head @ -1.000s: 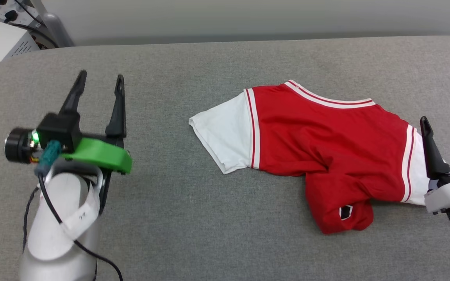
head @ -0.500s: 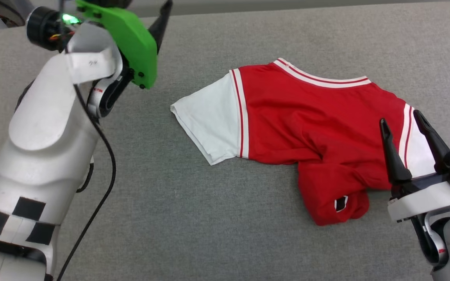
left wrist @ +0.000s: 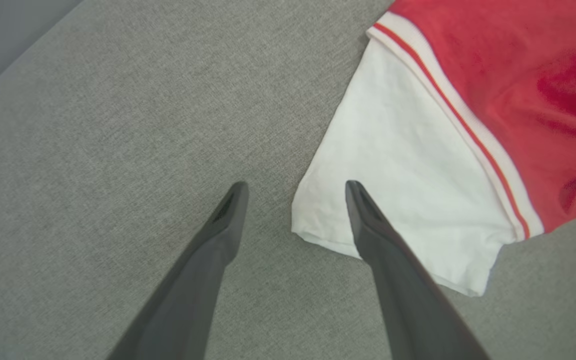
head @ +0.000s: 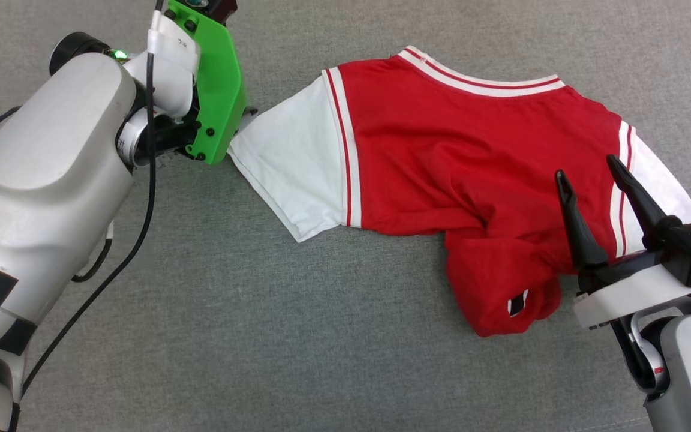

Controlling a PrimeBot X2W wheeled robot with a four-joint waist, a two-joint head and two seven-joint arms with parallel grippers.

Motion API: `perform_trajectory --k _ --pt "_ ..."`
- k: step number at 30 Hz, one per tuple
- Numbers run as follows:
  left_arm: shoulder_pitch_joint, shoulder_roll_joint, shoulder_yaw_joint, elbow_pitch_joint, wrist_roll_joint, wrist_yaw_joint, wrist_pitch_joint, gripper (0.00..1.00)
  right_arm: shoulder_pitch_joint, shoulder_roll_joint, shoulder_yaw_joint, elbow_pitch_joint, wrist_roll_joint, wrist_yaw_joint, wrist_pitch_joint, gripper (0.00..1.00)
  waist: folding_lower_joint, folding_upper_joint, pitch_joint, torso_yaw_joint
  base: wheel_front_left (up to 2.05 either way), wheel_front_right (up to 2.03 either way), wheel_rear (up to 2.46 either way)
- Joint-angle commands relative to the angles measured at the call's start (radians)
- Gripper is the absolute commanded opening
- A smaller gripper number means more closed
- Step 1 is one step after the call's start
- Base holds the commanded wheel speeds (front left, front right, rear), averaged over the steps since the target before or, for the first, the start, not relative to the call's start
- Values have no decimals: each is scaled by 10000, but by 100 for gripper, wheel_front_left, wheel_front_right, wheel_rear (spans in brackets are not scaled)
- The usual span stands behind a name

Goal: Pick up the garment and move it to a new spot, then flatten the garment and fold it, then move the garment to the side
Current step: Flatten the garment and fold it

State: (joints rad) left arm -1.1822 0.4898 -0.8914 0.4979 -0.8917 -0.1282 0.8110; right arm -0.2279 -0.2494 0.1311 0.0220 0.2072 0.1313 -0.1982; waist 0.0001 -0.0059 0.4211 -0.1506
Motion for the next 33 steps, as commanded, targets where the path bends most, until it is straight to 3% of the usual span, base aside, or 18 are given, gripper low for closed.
perform_trajectory --k 1,13,15,24,33 --pt "-265 167 -300 -21 -143 -24 230 100 -218 60 41 39 7 -6 -76 100 -1 59 353 -232 0 0 0" --pt "-174 748 -3012 -30 -671 -24 531 100 -669 238 284 421 -24 -6 -311 100 -1 59 841 -391 0 0 0" --pt "-240 769 -3285 -36 -823 -24 366 0 -724 244 290 494 -31 -6 -330 100 -1 59 827 -353 0 0 0" --pt "-689 985 -3671 -250 -1462 -25 -724 0 -571 115 171 791 -2 -6 -358 100 -1 59 77 219 0 0 0" --pt "-416 2268 -3743 347 -1905 -25 -1228 0 -268 85 85 821 43 -6 -299 100 -1 59 -431 616 0 0 0"
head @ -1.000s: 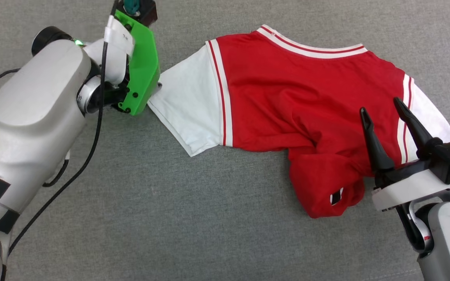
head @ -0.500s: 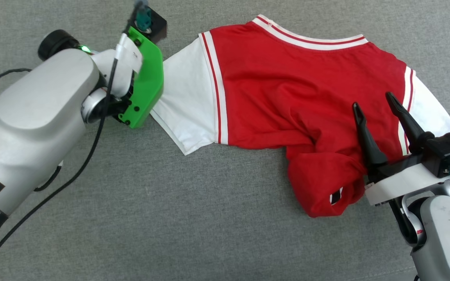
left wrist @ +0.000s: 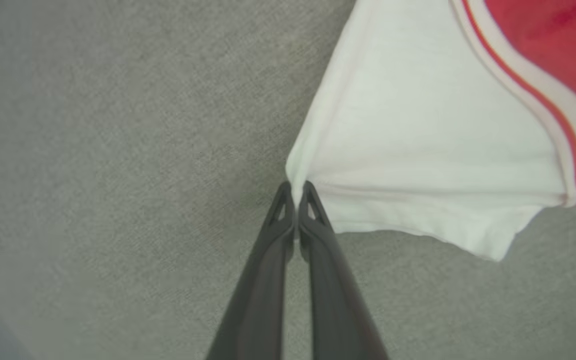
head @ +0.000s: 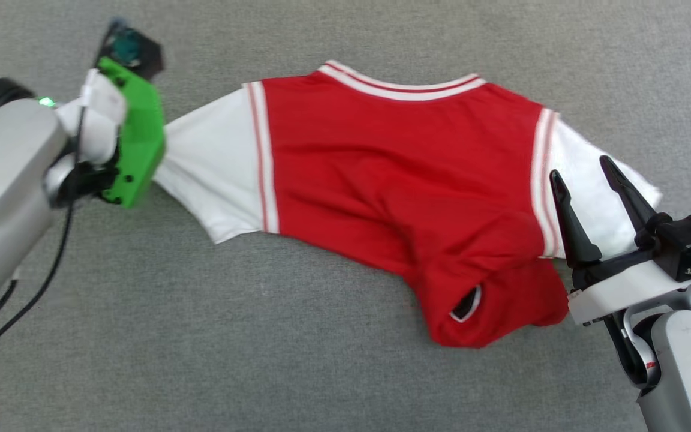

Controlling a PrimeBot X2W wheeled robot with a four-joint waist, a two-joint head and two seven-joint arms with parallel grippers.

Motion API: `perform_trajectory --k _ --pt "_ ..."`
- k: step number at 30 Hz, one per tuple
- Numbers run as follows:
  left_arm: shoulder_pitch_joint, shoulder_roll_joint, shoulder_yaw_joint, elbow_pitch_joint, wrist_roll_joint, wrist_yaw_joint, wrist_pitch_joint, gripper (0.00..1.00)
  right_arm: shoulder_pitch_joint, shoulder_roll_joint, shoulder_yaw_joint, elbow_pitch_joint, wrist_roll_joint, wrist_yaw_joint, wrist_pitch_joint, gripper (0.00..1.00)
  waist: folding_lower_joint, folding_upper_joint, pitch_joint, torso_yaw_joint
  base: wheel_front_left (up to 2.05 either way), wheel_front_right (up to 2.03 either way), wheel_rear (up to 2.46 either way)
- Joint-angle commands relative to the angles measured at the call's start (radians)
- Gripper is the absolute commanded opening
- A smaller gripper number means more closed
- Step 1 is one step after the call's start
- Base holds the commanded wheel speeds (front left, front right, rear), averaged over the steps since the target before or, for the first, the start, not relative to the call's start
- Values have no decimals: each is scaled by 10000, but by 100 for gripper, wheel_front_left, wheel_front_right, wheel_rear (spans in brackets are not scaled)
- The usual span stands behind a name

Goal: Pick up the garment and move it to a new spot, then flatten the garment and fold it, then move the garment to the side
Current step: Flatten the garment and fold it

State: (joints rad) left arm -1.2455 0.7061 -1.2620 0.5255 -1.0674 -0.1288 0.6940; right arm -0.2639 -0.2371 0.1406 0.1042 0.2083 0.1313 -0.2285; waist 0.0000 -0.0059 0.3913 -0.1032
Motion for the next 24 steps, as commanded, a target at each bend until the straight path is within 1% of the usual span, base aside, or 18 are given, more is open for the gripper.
perform_trajectory --k 1,4,6,9,11,12,13,15,19,22,23,24 --pt "297 208 -20 205 -218 -19 -111 0 103 -40 -12 -8 35 -6 4 100 0 59 -132 148 0 0 0" --pt "624 442 31 739 -399 -8 -313 0 149 -77 -35 10 70 -6 6 100 0 59 -102 131 0 0 0" --pt "862 478 59 1043 -521 17 -450 0 181 -81 -68 14 71 -6 42 100 0 59 -74 97 0 0 0" --pt "1153 387 92 1375 -617 28 -766 0 216 -108 -130 26 76 -6 83 100 0 59 -55 63 0 0 0" --pt "1310 222 111 1548 -616 26 -1101 0 261 -147 -177 46 95 -6 96 100 0 59 -121 97 0 0 0" --pt "1387 117 142 1640 -601 30 -1363 42 297 -174 -207 63 113 -6 118 100 0 59 -197 127 0 0 0" --pt "1432 41 166 1713 -530 61 -1660 100 318 -201 -230 77 131 -6 144 100 0 59 -280 154 0 0 0" --pt "1542 -94 179 1873 -293 127 -2369 100 343 -282 -302 58 159 -6 170 100 0 59 -490 214 0 0 0" --pt "1777 -301 347 2002 200 412 -4282 100 350 -531 -683 -49 227 -6 213 100 0 59 -1071 417 0 0 0" --pt "2009 -410 655 1860 477 841 -6029 100 276 -872 -1059 -198 258 -6 346 100 0 59 -1467 635 0 0 0" --pt "2095 -403 734 1783 530 963 -6443 100 224 -982 -1150 -253 287 -6 404 100 0 59 -1543 680 0 0 0" --pt "2204 -397 864 1664 588 1161 -7009 100 139 -1138 -1261 -317 331 -6 487 100 0 59 -1640 749 0 0 0"
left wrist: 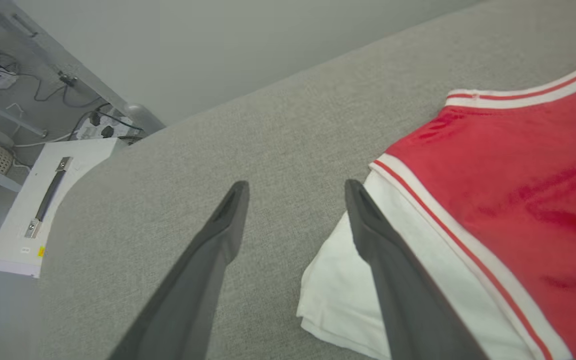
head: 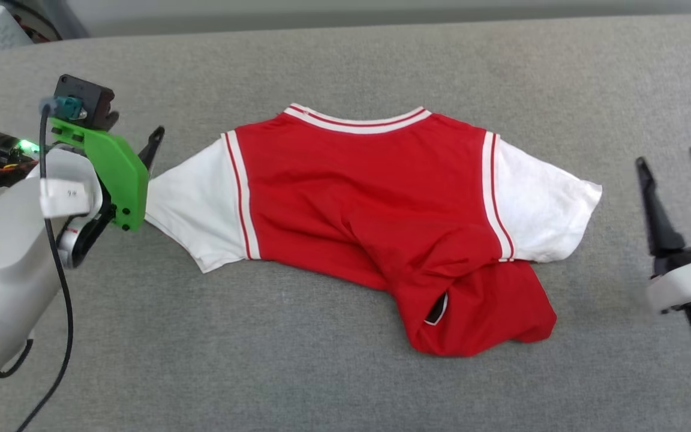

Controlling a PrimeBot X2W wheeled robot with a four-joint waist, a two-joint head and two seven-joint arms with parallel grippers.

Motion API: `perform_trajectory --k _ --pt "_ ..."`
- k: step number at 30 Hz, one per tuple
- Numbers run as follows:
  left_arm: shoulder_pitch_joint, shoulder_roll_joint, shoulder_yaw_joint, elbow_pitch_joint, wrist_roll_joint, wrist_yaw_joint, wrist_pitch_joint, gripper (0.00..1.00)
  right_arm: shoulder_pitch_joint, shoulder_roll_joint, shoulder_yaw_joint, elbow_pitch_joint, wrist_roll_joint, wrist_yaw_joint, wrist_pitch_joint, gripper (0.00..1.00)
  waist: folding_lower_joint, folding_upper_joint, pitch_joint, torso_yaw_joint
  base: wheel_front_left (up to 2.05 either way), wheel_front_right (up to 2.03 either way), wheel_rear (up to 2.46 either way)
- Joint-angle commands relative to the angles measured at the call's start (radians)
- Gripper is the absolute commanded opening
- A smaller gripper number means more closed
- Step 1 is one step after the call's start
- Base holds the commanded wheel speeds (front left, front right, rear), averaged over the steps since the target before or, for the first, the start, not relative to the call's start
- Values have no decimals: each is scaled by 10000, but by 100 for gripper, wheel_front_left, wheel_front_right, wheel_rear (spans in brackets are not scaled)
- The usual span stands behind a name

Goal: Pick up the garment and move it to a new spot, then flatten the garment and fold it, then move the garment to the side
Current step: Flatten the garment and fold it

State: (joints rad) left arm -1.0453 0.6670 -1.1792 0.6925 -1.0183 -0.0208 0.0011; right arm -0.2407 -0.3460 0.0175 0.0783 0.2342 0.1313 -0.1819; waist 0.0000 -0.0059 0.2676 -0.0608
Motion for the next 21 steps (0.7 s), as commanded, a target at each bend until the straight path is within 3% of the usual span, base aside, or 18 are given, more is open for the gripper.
perform_trajectory --k 1,7,15,21 --pt "338 6 124 -142 150 265 -541 100 -199 -230 -118 -120 117 -6 122 100 0 59 -492 396 0 0 0" --pt "1198 159 791 -1175 137 1447 -2305 100 -915 -1181 -174 -421 489 -6 1379 100 0 59 -761 756 0 0 0" --pt "2805 331 2420 -3852 1250 3422 -2622 100 -1963 -3179 1128 -206 2519 -6 4863 100 0 59 -618 1223 0 0 0" --pt "4118 156 3535 -5222 2307 3979 -2626 100 -2722 -4186 2202 302 4311 -6 8132 100 0 59 -206 1538 0 0 0"
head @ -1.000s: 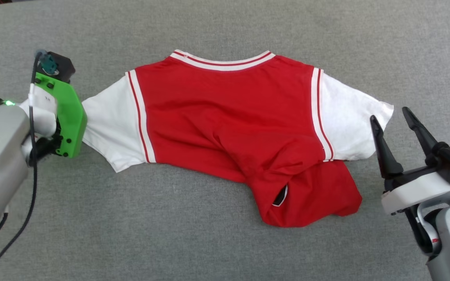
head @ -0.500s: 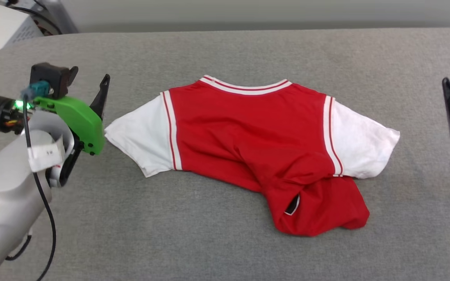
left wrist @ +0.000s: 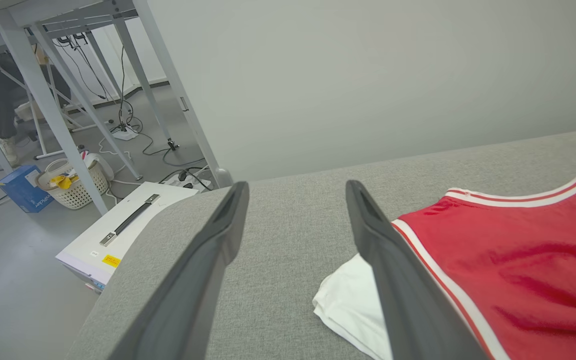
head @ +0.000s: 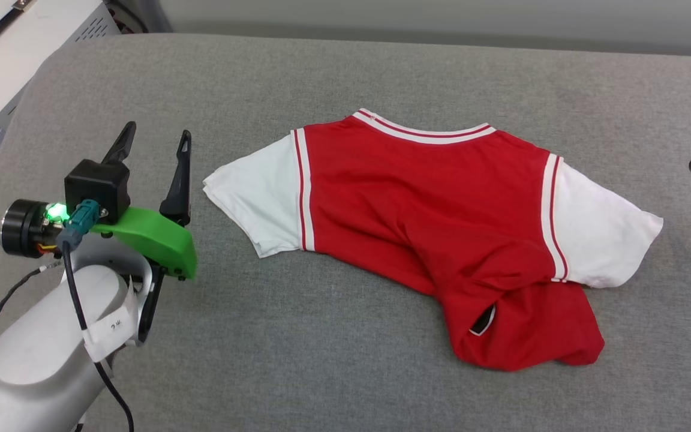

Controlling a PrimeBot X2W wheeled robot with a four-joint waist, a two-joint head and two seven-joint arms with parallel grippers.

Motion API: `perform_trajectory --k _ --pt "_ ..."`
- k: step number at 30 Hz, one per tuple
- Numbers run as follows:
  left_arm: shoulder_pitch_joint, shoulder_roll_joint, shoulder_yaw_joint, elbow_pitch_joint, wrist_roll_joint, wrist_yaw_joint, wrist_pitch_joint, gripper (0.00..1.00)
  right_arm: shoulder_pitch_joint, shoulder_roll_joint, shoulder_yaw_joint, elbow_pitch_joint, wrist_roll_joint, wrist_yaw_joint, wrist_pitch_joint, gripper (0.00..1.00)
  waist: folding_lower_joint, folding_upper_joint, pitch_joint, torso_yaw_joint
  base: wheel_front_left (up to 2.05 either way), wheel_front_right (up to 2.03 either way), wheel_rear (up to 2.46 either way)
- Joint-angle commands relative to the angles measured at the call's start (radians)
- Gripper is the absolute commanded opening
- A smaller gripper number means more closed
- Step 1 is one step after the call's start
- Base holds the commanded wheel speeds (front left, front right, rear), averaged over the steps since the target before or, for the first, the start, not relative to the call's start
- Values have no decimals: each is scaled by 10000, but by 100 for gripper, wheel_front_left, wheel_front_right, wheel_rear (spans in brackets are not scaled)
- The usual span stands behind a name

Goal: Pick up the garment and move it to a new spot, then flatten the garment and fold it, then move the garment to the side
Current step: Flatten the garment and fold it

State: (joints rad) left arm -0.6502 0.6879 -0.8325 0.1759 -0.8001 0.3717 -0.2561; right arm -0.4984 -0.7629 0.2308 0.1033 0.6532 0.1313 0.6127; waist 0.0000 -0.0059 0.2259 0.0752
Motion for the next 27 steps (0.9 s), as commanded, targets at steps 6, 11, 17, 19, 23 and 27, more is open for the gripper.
perform_trajectory --k 6,11,17,19,23,27 --pt "802 -398 999 -652 903 87 -55 100 -767 -241 637 553 906 -6 2704 100 0 59 777 459 0 0 0" --pt "1166 -678 1557 -934 1439 -7 -56 100 -1054 -130 905 1000 789 -6 3529 100 0 59 1225 677 0 0 0" --pt "1344 -993 2190 -898 1866 -291 -56 100 -983 191 1307 1552 568 -6 3540 100 0 59 1717 842 0 0 0" --pt "1371 -1086 2368 -851 1997 -395 -56 100 -841 292 1520 1785 532 -6 3469 100 0 59 1833 851 0 0 0" --pt "1447 -1384 2833 -602 2311 -714 -56 100 -389 368 2100 2279 734 -6 3113 100 0 59 1958 804 0 0 0" --pt "1525 -1491 3111 -352 2463 -924 -56 100 -480 383 2147 2475 847 -6 2609 0 0 59 1897 652 0 0 0"
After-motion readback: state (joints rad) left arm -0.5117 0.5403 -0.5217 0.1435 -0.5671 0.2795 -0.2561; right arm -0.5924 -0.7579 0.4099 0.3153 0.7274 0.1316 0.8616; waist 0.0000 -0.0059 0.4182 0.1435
